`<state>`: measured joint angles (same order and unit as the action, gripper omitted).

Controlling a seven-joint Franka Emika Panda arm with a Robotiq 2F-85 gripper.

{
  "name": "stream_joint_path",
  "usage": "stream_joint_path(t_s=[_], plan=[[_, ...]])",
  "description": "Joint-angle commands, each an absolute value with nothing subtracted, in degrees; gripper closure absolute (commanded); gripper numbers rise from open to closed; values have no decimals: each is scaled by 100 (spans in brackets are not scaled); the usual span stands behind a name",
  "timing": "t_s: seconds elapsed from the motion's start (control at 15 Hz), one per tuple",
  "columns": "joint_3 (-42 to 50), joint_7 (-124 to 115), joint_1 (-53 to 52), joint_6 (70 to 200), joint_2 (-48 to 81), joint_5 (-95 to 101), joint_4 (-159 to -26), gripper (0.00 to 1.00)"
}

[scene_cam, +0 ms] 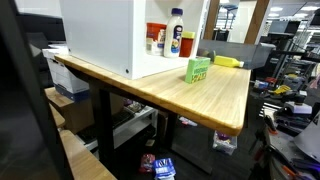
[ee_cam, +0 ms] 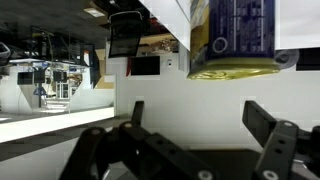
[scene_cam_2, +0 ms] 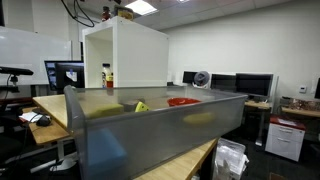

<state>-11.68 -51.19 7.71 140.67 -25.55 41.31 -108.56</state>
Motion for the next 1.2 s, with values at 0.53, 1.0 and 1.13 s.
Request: stream_joint_path(t_s=[0.53,1.0,1.13], plan=[[-1132,-4896,523,14540,-2609,4053,-11507,0],[-1152,-4701,456,14988,-2736,4092,-11826,51],[-974,-4448,398,15407,-2692,3944,-11943,62]])
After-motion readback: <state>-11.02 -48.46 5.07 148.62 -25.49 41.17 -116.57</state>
